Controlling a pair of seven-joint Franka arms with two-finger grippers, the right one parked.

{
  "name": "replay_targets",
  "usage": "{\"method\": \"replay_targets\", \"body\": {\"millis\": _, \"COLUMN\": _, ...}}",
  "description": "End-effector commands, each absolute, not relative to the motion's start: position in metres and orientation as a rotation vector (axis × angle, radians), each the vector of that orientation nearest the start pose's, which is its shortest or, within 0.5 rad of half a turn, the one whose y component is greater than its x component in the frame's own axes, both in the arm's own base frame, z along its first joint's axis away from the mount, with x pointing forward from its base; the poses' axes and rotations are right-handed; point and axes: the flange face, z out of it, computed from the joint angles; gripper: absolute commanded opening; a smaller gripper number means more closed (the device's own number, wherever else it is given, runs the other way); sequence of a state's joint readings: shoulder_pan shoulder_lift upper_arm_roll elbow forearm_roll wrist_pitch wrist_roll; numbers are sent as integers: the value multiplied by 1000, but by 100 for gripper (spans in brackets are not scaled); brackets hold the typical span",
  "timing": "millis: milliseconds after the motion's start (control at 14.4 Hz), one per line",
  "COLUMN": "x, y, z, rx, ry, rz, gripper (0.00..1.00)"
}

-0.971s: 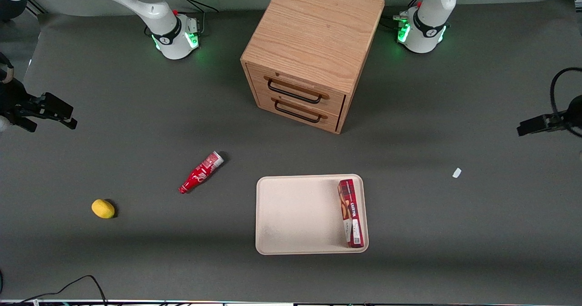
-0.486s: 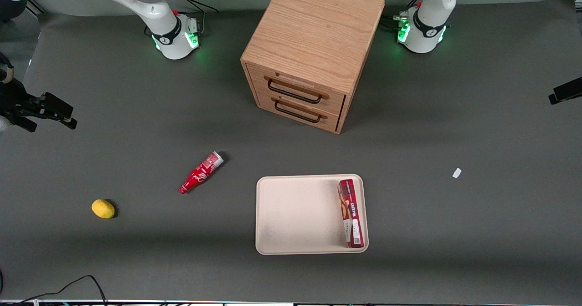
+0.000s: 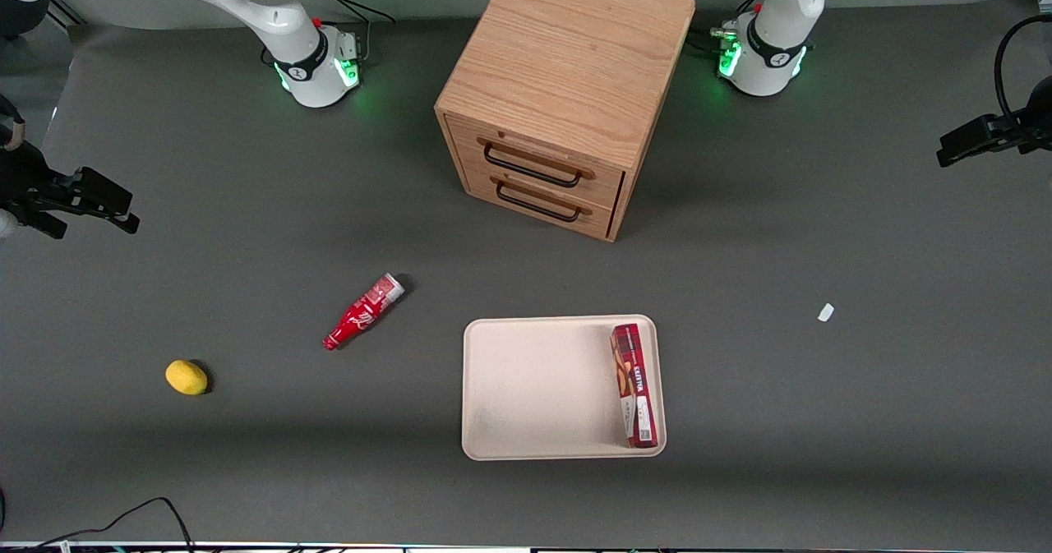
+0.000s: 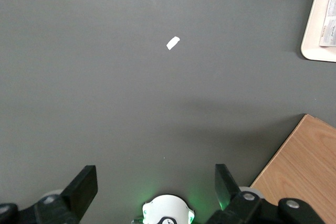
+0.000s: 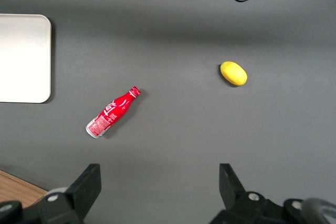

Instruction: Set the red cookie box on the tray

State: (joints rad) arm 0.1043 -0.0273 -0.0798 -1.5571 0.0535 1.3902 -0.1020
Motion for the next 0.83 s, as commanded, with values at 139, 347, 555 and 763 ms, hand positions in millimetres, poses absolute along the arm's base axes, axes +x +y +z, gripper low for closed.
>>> {"method": "replay_targets", "body": {"millis": 139, "x": 539, "y": 38, "z": 640, "rx": -3077, "ry": -234, "rz": 172, "gripper": 100}}
{"method": "replay_targets", "body": {"millis": 347, "x": 541, "y": 34, "z": 640, "rx": -3079, "ry": -229, "rz": 176, "gripper": 100}}
{"method": "replay_targets", "body": {"millis": 555, "x": 541, "y": 27, "z": 639, "rx": -3080, "ry": -210, "rz": 183, "gripper": 100}}
{"method": "replay_targets", "body": {"millis": 763, "x": 541, "y": 24, "z": 639, "rx": -3080, "ry": -203, "rz": 185, "gripper": 100}}
